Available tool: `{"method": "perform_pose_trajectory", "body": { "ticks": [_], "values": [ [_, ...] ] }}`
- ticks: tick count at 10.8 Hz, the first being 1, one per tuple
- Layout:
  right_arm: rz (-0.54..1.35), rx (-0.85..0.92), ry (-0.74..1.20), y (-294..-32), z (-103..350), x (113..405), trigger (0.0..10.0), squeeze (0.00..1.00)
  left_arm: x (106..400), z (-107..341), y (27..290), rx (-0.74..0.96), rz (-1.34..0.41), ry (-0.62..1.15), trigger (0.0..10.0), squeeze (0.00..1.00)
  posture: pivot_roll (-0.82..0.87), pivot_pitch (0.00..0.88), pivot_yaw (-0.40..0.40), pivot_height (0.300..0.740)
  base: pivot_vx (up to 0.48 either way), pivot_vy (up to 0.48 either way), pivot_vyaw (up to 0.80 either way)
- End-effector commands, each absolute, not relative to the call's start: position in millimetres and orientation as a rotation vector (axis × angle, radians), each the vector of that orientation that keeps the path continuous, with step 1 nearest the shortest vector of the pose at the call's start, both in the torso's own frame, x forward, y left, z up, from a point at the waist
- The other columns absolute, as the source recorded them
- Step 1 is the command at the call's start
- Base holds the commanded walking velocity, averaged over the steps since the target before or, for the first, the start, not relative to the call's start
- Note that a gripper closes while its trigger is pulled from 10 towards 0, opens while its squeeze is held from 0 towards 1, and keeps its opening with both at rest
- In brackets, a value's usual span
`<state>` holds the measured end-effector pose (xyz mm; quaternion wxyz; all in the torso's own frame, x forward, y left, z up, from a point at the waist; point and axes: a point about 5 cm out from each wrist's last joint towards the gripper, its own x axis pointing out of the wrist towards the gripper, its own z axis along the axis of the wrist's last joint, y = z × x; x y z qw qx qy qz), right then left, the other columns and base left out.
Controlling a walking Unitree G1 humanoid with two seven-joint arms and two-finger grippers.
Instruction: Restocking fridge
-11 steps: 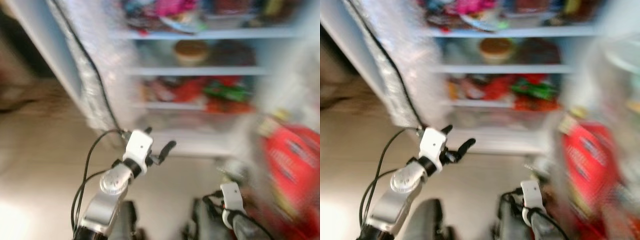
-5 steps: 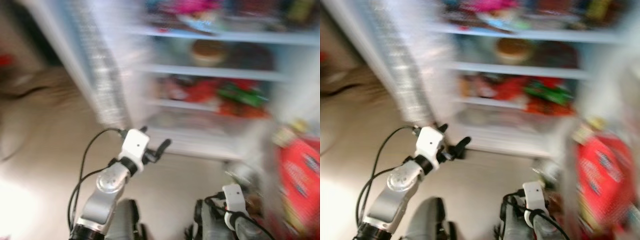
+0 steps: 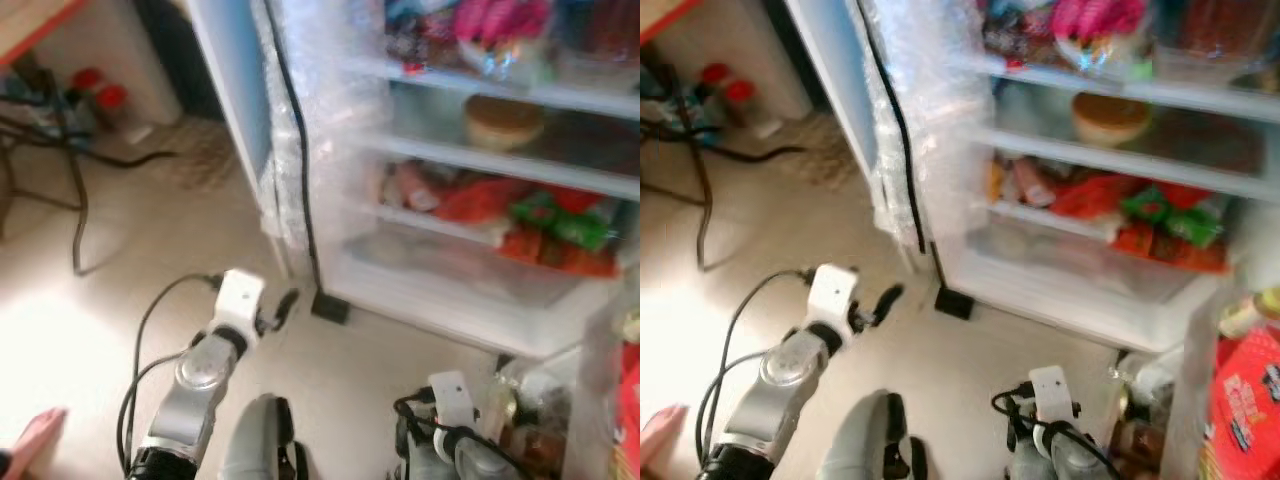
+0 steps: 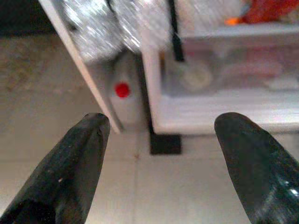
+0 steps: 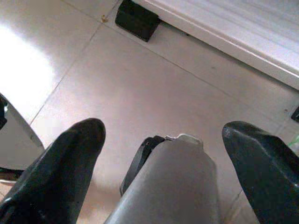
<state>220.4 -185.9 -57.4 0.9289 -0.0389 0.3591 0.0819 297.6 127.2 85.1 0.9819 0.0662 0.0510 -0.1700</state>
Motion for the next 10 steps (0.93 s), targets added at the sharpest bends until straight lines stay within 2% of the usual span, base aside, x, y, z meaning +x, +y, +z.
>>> {"method": "perform_pose_trajectory", "body": {
  "ticks": [1, 3, 5, 7, 10],
  "values": [
    [0.170, -0.049, 0.927, -184, -84, 176, 10.0, 0.00, 294, 69, 141, 0.172, -0.299, 0.156, 10.0, 0.00, -0.06, 0.222, 0.081, 0.606, 0.000, 0.000, 0.00],
    [0.167, -0.044, 0.930, -184, -84, 177, 10.0, 0.00, 285, 28, 171, 0.216, -0.186, 0.310, 10.0, 0.00, -0.05, 0.225, 0.083, 0.606, 0.000, 0.000, 0.00],
    [0.161, -0.040, 0.928, -184, -84, 178, 10.0, 0.00, 274, 2, 188, 0.208, -0.115, 0.435, 10.0, 0.00, -0.05, 0.227, 0.083, 0.606, 0.000, 0.000, 0.00],
    [0.153, -0.028, 0.914, -183, -83, 179, 10.0, 0.00, 256, -26, 200, 0.210, -0.046, 0.582, 10.0, 0.00, -0.06, 0.227, 0.081, 0.606, 0.000, 0.000, 0.00],
    [0.122, -0.018, 0.881, -184, -82, 180, 10.0, 0.00, 248, -35, 199, 0.206, -0.042, 0.619, 10.0, 0.00, -0.06, 0.229, 0.081, 0.625, 0.000, 0.000, 0.00]
  ]
}}
